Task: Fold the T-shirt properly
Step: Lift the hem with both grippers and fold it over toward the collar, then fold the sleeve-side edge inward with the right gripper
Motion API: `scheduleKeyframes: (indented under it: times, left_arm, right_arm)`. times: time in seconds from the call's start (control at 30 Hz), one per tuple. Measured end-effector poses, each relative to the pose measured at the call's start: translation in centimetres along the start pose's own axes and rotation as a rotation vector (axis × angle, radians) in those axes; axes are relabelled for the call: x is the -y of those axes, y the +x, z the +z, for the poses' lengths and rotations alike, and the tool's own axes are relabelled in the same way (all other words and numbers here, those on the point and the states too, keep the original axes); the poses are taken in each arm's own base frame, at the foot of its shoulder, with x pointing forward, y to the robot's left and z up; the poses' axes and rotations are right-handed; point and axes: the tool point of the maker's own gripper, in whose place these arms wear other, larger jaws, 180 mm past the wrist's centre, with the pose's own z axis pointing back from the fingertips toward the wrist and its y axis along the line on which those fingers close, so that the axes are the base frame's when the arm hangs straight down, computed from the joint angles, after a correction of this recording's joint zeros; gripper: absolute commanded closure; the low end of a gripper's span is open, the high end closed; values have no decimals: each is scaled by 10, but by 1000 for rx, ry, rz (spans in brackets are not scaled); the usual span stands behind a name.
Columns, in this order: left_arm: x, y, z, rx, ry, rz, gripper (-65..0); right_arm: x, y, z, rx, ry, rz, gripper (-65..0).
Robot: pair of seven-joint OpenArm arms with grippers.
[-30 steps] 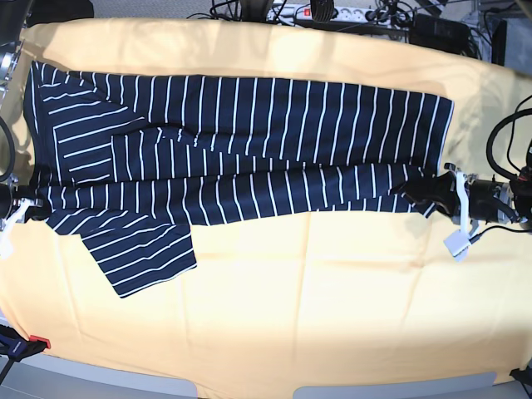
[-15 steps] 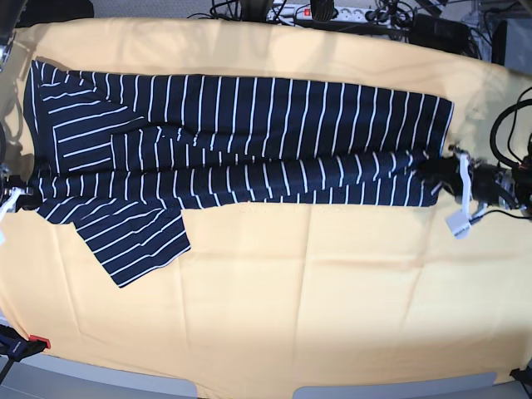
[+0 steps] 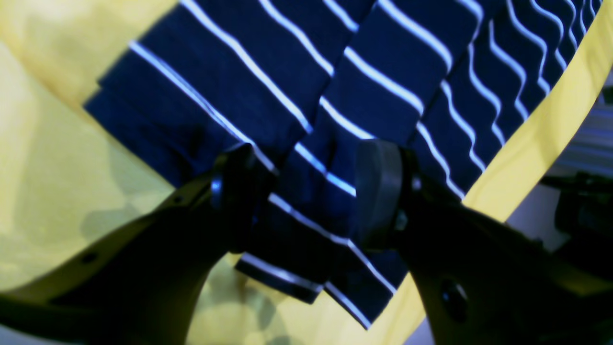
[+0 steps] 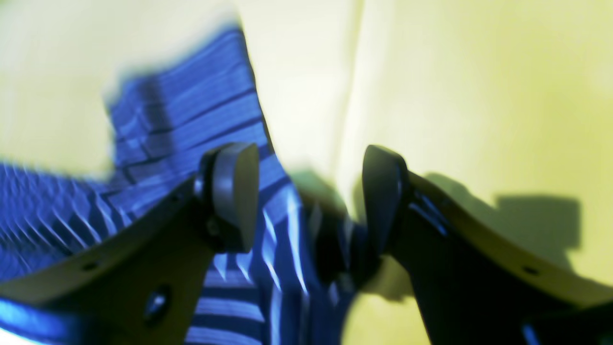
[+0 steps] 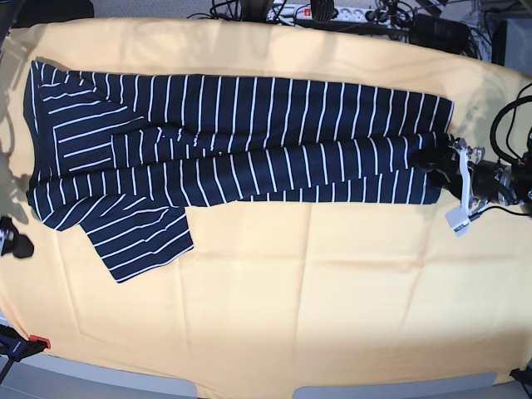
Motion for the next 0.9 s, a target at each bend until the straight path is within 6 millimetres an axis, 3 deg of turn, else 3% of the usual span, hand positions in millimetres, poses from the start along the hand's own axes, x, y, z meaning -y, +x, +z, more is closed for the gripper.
scheduleKeyframes:
  times: [0.17, 0.4, 0.5, 0.77, 0.9]
  left_arm:
    - [-19, -8, 1, -47, 103, -66, -349]
    - [-35, -1, 3, -13, 196, -90, -349]
    - [-38, -4, 4, -29, 210, -96, -349]
    - [-49, -13, 7, -29, 222, -42, -347]
    - [-51, -15, 7, -23, 226, -30, -347]
  right_arm:
    - [-24, 0, -30, 44, 62, -19, -366]
    - [-40, -40, -93, -24, -25, 83, -367]
    - [-30, -51, -103, -63, -130, 35, -366]
    - [-52, -63, -131, -16, -103, -35, -366]
    - [-79, -70, -138, -9, 42, -39, -361]
